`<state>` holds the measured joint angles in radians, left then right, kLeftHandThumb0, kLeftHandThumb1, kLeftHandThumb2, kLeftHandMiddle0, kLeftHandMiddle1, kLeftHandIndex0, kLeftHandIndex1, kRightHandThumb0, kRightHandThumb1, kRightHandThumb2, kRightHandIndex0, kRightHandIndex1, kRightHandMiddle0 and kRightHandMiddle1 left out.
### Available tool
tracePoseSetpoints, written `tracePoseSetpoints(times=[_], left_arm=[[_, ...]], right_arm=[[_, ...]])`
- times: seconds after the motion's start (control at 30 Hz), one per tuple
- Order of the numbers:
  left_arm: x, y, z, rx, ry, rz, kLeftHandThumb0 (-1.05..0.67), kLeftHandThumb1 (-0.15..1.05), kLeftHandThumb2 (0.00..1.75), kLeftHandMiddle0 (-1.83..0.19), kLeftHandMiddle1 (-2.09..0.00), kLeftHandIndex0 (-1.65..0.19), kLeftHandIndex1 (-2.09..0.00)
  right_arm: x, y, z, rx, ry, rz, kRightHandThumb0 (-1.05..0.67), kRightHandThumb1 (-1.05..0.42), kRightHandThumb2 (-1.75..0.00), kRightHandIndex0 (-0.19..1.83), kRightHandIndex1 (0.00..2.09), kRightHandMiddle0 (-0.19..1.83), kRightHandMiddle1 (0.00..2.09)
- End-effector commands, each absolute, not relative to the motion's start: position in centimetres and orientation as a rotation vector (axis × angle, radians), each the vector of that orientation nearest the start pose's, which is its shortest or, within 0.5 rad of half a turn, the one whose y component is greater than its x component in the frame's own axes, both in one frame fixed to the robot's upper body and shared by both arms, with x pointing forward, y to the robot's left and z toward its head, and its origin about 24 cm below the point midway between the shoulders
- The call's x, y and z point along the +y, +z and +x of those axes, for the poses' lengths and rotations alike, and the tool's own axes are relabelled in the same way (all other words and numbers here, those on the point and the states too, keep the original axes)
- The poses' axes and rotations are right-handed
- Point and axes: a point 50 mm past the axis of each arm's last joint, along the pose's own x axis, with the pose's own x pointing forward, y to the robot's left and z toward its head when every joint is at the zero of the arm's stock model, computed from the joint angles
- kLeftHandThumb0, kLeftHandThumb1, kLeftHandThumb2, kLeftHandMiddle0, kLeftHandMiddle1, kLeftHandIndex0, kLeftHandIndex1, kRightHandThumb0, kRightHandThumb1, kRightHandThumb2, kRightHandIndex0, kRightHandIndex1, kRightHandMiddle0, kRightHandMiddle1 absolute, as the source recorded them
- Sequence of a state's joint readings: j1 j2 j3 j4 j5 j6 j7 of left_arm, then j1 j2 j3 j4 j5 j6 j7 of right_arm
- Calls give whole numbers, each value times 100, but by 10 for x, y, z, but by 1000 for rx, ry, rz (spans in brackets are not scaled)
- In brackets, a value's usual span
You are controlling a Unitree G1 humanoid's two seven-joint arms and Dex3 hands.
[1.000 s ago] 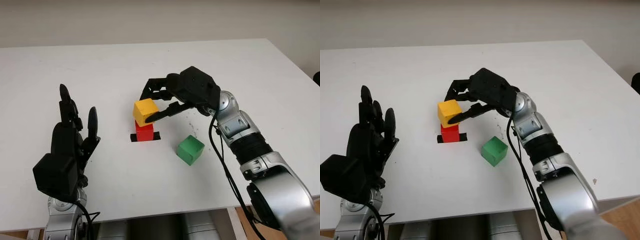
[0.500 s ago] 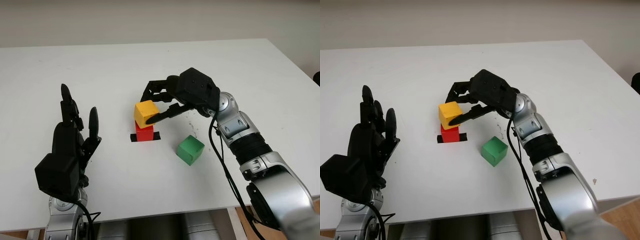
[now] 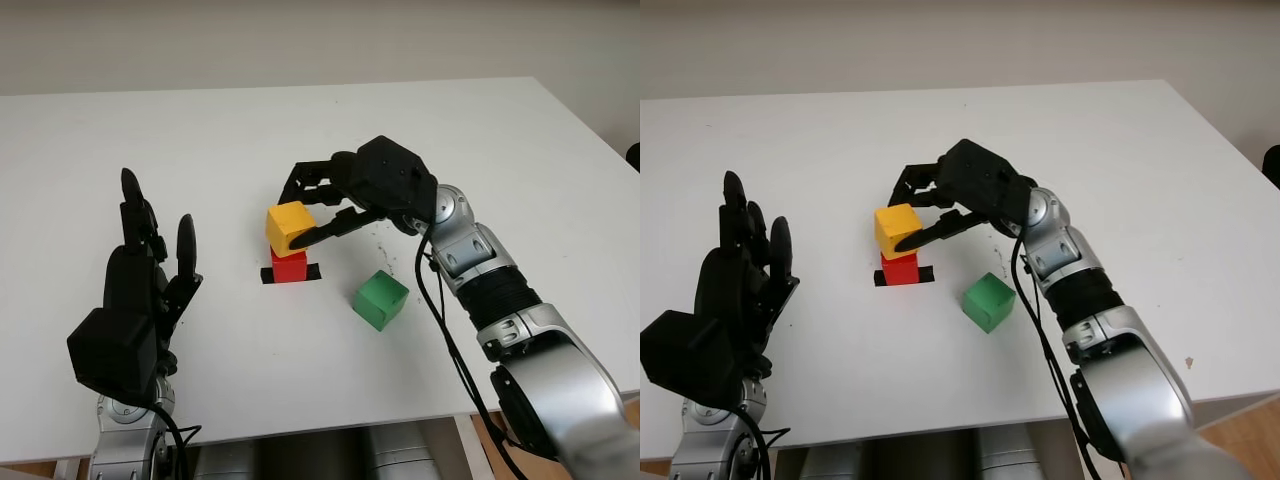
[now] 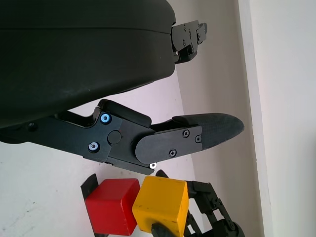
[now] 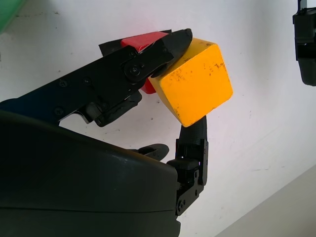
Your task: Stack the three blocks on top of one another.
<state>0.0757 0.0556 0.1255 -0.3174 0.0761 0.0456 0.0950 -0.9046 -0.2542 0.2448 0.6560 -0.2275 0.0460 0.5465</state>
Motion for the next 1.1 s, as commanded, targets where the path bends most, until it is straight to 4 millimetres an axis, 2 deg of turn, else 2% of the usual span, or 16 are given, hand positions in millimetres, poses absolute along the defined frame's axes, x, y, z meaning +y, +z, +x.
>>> tracePoseSetpoints(times=[0.0,0.9,1.0,1.07], left_arm=[[195,100,231,-225,240,149,-67,105,60,19,-3,19,0],[193,100,229,-223,231,145,-69,105,60,19,0,19,0],[193,100,229,-223,232,149,-68,105,60,19,0,19,0],[193,100,229,-224,235,149,-67,105,61,19,-1,19,0]], right_arm=[[-90,161,387,-55,711,-703,-48,-92,-5,39,7,39,167],[-90,155,385,-64,741,-741,-50,-93,-5,35,4,35,165],[-90,152,385,-62,742,-751,-51,-95,-6,33,4,30,161],[-90,152,385,-62,745,-779,-54,-96,-6,30,3,22,143]])
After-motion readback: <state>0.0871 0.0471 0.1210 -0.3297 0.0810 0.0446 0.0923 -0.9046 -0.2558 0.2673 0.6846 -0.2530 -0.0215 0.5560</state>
